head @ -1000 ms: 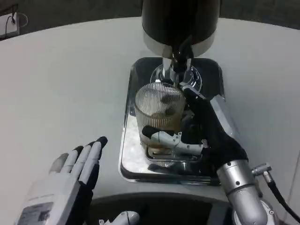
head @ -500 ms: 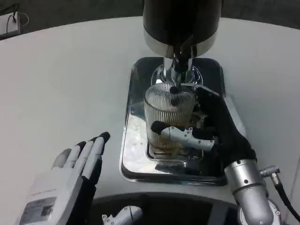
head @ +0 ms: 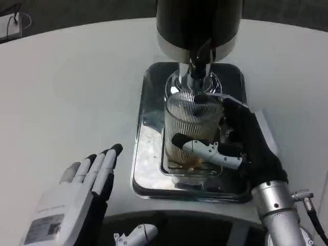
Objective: Grasp the cup under the faucet to collect the drink, then remove the cup.
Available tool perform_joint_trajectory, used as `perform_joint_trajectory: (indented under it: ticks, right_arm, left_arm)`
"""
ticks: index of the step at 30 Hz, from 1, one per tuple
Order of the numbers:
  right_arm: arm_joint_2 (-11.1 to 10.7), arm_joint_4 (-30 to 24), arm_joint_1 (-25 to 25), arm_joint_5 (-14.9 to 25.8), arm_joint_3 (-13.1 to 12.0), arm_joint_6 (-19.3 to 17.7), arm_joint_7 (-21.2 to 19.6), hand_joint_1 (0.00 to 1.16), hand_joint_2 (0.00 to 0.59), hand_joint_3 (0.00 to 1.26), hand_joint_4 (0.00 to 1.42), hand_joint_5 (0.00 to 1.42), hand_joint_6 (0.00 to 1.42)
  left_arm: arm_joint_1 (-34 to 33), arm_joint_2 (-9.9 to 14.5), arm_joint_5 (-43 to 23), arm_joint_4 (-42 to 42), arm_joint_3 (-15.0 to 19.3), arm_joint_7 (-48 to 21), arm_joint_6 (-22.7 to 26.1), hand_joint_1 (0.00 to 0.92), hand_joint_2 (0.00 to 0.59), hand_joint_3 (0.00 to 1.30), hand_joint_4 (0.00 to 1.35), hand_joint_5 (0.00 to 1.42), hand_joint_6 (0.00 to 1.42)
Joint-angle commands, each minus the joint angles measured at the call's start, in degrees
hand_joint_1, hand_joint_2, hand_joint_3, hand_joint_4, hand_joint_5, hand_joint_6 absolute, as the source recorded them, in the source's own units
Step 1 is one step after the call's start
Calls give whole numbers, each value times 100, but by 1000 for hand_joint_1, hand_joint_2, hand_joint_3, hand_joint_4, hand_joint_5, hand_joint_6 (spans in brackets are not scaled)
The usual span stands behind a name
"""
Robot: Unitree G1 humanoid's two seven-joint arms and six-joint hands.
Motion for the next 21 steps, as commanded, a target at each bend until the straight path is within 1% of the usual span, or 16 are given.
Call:
perform_joint_trajectory:
  ticks: [1,7,15,21]
  right_arm:
    - [72,-464,137,135,-12,-58,84,1120,135,809,1068,1177,1420]
    - [65,-707,302,82,47,-22,182,1122,132,809,1068,1177,1423]
    - [41,-824,522,-22,169,17,302,1122,131,809,1068,1177,1424]
    - [44,-1009,698,-29,208,53,336,1125,116,809,1068,1165,1419]
  left_arm:
    - [-10,32,-40,88,-32,-27,21,0,159,0,0,0,0]
    - [-45,31,-38,113,-68,-16,18,0,159,0,0,0,0]
    - [-17,22,-60,98,-85,-5,15,0,158,0,0,0,0]
    - [16,15,-72,85,-85,48,-18,0,155,0,0,0,0]
